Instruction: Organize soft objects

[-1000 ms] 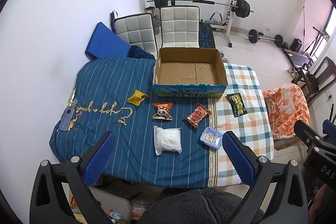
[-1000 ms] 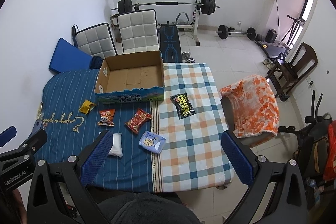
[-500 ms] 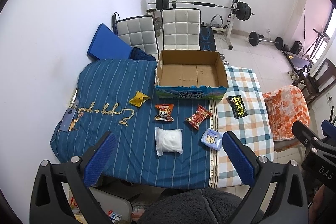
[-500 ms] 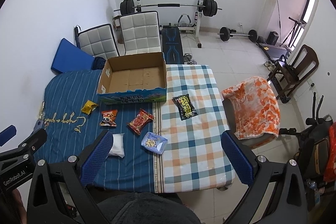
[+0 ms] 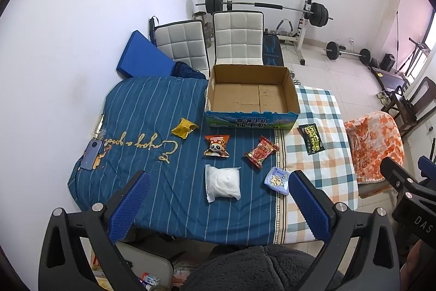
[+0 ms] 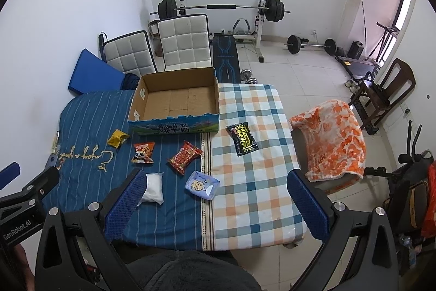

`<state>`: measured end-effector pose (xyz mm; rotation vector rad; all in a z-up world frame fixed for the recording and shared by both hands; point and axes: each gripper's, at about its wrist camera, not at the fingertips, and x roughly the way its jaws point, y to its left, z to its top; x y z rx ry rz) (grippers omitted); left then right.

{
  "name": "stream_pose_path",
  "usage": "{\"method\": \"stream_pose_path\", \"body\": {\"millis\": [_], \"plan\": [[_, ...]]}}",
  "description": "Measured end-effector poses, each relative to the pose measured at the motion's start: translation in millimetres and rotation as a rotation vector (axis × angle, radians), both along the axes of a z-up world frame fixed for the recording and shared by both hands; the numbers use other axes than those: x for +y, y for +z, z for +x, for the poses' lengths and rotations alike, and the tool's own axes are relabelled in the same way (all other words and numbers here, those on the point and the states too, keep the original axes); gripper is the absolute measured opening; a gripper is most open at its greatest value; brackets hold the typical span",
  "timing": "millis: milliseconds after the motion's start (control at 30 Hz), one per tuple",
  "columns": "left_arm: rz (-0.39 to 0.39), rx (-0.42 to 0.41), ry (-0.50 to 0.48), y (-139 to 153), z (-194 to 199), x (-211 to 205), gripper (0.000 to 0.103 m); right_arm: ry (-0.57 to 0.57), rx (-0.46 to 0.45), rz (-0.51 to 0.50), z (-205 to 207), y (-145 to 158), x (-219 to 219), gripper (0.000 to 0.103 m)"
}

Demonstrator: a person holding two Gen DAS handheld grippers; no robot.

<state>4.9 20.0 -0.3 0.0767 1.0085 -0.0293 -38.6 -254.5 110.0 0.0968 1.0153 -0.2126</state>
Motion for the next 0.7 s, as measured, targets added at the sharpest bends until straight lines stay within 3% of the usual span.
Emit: {"method": "stream_pose_path", "body": {"millis": [700], "plan": [[0.008, -0.043, 0.014, 14, 1, 2, 0.103, 0.026, -0.022, -0.012, 3, 1, 7, 0.103]]}}
